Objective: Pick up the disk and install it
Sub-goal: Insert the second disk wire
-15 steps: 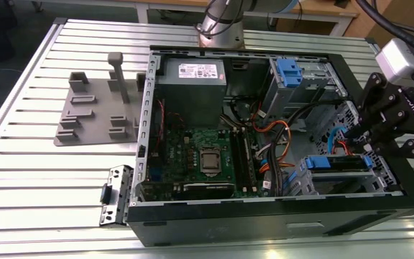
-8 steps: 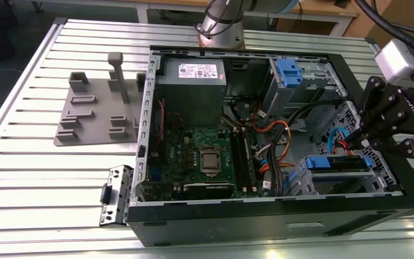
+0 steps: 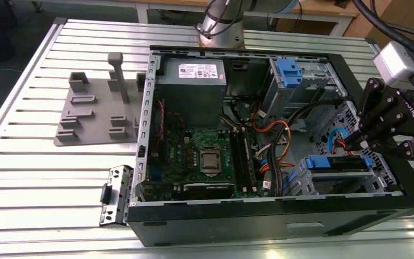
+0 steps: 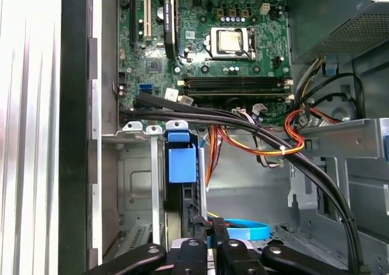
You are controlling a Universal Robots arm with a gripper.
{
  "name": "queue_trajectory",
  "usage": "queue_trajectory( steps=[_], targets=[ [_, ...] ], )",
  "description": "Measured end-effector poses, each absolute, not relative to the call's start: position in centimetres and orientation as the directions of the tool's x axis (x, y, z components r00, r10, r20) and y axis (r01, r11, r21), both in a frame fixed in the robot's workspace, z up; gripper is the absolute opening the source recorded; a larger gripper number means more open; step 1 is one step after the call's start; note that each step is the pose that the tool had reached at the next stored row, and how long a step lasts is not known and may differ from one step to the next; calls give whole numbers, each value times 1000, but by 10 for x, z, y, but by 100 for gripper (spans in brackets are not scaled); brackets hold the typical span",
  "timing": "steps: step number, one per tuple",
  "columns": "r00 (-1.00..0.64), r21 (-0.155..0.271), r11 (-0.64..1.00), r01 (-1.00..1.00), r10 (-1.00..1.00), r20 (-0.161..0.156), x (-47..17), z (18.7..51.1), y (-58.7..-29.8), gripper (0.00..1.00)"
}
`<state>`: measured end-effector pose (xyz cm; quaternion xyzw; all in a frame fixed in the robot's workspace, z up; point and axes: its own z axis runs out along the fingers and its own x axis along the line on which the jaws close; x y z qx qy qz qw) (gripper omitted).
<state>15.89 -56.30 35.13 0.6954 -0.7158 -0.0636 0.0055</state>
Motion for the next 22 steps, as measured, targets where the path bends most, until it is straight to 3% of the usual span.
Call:
queue_trajectory(
  steps=[22],
  targets=[
    [-5,99,-3,-995,-996,-87,154,338,-570,16]
  ],
)
